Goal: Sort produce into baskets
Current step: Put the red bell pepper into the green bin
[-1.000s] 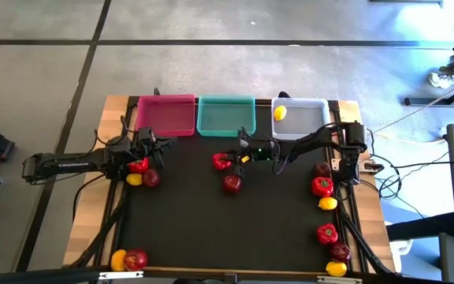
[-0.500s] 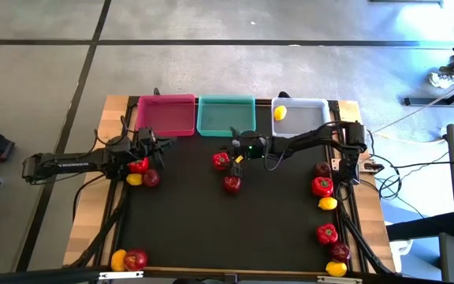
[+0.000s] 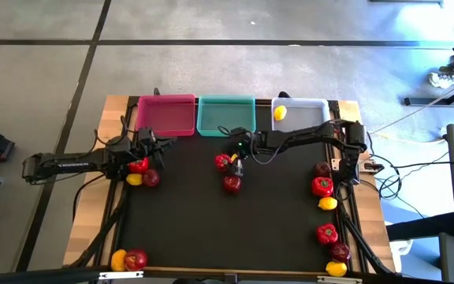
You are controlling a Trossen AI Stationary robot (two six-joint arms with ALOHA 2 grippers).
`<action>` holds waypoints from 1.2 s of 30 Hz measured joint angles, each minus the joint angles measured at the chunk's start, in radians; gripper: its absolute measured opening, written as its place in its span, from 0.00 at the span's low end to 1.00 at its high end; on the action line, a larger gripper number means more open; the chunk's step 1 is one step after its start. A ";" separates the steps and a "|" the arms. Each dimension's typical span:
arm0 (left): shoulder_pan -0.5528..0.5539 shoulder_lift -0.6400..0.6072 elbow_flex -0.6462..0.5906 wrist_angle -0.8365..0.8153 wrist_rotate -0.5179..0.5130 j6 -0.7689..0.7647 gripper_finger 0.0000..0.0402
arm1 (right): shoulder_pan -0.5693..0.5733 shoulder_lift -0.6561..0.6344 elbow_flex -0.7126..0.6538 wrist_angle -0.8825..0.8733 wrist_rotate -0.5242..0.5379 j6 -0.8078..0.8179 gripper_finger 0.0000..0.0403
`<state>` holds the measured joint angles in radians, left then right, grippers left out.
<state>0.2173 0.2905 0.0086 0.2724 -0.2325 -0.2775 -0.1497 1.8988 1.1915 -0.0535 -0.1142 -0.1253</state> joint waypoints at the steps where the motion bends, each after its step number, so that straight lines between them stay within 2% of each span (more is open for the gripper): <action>1: 0.000 0.000 0.000 0.000 0.000 0.000 0.03 | 0.000 0.000 0.000 -0.003 -0.011 0.008 0.80; 17: 0.000 0.000 0.000 0.000 0.000 0.000 0.03 | -0.002 0.066 0.002 0.010 -0.060 -0.018 0.79; 22: 0.000 0.000 0.000 0.000 0.000 0.000 0.03 | -0.001 0.066 0.002 0.007 -0.140 -0.061 0.72; 36: 0.000 0.000 0.000 0.000 0.000 0.001 0.03 | -0.002 0.067 0.002 0.009 -0.145 -0.083 0.49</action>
<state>0.2172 0.2907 0.0086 0.2722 -0.2325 -0.2769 -0.1513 1.9656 1.1931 -0.0441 -0.2591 -0.2081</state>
